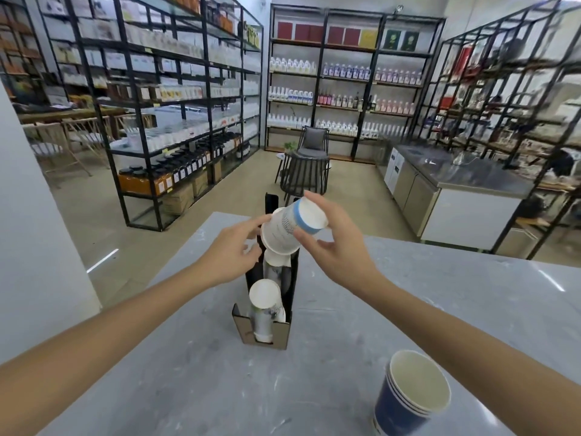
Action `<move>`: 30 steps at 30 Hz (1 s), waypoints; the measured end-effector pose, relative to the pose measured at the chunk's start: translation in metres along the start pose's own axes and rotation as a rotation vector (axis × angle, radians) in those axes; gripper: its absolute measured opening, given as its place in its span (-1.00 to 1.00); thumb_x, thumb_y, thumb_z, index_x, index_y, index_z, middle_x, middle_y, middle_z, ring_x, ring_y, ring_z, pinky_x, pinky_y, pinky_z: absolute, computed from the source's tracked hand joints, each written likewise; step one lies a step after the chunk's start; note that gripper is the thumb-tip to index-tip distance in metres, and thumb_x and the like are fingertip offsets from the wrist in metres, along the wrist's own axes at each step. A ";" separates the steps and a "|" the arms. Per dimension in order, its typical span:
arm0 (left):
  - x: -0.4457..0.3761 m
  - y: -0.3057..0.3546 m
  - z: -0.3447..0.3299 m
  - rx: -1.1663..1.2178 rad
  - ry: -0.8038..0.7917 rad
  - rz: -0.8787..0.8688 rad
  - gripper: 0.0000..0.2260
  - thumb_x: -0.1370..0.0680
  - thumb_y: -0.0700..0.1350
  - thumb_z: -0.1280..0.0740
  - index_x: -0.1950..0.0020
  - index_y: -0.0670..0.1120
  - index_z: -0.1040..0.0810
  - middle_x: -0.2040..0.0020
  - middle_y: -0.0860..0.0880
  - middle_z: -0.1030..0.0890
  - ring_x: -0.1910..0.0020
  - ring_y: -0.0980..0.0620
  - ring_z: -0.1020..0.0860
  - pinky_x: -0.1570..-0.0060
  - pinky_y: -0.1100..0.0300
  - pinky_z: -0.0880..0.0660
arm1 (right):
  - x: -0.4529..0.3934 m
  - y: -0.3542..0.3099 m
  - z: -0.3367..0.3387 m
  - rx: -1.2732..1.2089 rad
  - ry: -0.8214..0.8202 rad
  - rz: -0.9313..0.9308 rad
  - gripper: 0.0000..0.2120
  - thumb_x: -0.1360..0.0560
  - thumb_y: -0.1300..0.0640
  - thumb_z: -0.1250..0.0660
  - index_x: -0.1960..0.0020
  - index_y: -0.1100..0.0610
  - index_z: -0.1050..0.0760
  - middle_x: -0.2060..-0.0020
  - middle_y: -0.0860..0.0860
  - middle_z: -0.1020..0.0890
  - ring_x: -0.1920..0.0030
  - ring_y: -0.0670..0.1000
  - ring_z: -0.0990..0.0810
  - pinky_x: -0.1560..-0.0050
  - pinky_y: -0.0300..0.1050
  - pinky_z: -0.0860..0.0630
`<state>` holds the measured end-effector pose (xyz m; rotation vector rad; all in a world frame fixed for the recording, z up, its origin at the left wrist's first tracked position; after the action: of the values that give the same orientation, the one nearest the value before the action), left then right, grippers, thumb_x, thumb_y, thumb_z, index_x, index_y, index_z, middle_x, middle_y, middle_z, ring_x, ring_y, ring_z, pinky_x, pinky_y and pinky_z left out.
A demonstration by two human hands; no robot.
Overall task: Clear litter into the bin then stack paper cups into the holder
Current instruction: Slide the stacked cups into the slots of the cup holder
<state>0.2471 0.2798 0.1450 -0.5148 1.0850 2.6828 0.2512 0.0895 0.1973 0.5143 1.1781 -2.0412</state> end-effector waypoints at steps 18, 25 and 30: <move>-0.010 -0.055 -0.029 0.290 -0.104 0.126 -0.68 -0.69 0.06 -0.16 -0.45 0.18 -0.44 -0.35 0.17 -0.57 -0.35 0.18 -0.49 -0.34 0.12 -0.44 | -0.002 0.053 -0.089 0.151 -0.182 -0.042 -0.39 -0.53 -0.09 -0.42 -0.51 -0.10 -0.27 -0.35 -0.04 -0.51 -0.23 -0.03 -0.53 -0.16 -0.04 -0.56; -0.011 -0.065 -0.041 0.285 -0.076 0.212 -0.62 -0.60 -0.13 -0.36 -0.41 0.09 -0.50 -0.23 0.05 -0.64 -0.20 0.15 -0.58 -0.23 0.18 -0.53 | 0.006 0.083 -0.113 0.176 -0.223 -0.179 -0.44 -0.48 -0.04 -0.46 -0.39 0.01 -0.31 -0.18 0.03 -0.59 -0.14 0.08 -0.58 -0.06 0.09 -0.58; -0.010 -0.070 -0.049 0.246 -0.093 0.256 -0.63 -0.60 -0.13 -0.33 -0.41 0.05 -0.52 -0.28 0.03 -0.65 -0.30 0.09 -0.55 -0.25 0.20 -0.45 | 0.012 0.101 -0.122 0.194 -0.252 -0.281 -0.45 -0.47 -0.05 -0.48 -0.33 -0.04 -0.29 -0.17 0.03 -0.61 -0.11 0.13 -0.61 -0.05 0.17 -0.59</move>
<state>0.2897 0.2947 0.0719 -0.2180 1.5172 2.6922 0.3171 0.1571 0.0701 0.1786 0.9484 -2.3951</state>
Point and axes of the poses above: each hand's wrist, its own x-axis away from the middle knuckle, its own z-axis out of the back of the hand, y = z × x, the point moved 10 cm from there along -x, towards the middle knuckle
